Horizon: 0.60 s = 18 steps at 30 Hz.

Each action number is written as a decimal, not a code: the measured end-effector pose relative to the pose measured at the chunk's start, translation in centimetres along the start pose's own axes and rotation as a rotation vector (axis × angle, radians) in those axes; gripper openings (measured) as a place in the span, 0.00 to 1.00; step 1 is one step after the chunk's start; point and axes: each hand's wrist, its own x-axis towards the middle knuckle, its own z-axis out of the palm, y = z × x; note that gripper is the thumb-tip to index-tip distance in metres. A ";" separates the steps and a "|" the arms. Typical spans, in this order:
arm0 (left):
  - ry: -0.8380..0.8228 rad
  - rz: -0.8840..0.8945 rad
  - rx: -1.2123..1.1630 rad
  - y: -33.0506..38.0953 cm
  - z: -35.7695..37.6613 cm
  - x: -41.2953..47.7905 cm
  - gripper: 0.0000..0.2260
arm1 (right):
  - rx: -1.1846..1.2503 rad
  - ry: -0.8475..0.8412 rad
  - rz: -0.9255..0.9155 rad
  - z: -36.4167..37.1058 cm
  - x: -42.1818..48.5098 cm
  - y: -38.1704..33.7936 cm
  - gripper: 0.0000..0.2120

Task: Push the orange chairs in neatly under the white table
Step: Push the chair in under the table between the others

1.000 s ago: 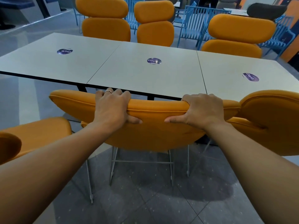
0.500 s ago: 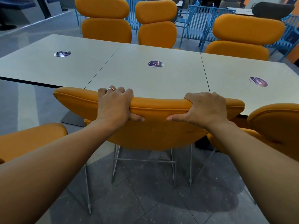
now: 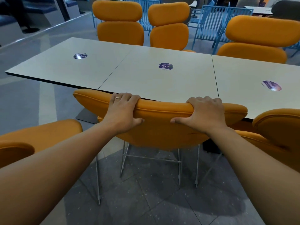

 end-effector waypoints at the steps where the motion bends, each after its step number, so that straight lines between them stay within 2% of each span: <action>1: -0.008 0.001 -0.014 -0.1 -0.5 -0.7 0.36 | 0.031 -0.019 -0.004 -0.3 -0.2 -0.4 0.42; 4: -0.008 -0.014 -0.074 -0.6 -1.9 -2.8 0.34 | 0.170 -0.034 -0.025 -0.9 -0.9 -1.7 0.34; 7: 0.017 -0.074 -0.131 -1.6 -3.1 -5.5 0.29 | 0.299 0.040 -0.044 -1.7 -2.0 -3.6 0.26; 12: 0.011 -0.110 -0.277 -4.3 -4.0 -11.5 0.19 | 0.298 0.150 -0.074 -2.5 -5.2 -9.1 0.17; 14: -0.011 -0.118 -0.308 -5.6 -4.3 -14.4 0.16 | 0.285 0.096 -0.093 -2.3 -7.1 -11.9 0.16; 18: 0.002 -0.145 -0.298 -8.4 -5.1 -19.9 0.16 | 0.270 -0.116 -0.128 -1.0 -10.7 -17.1 0.18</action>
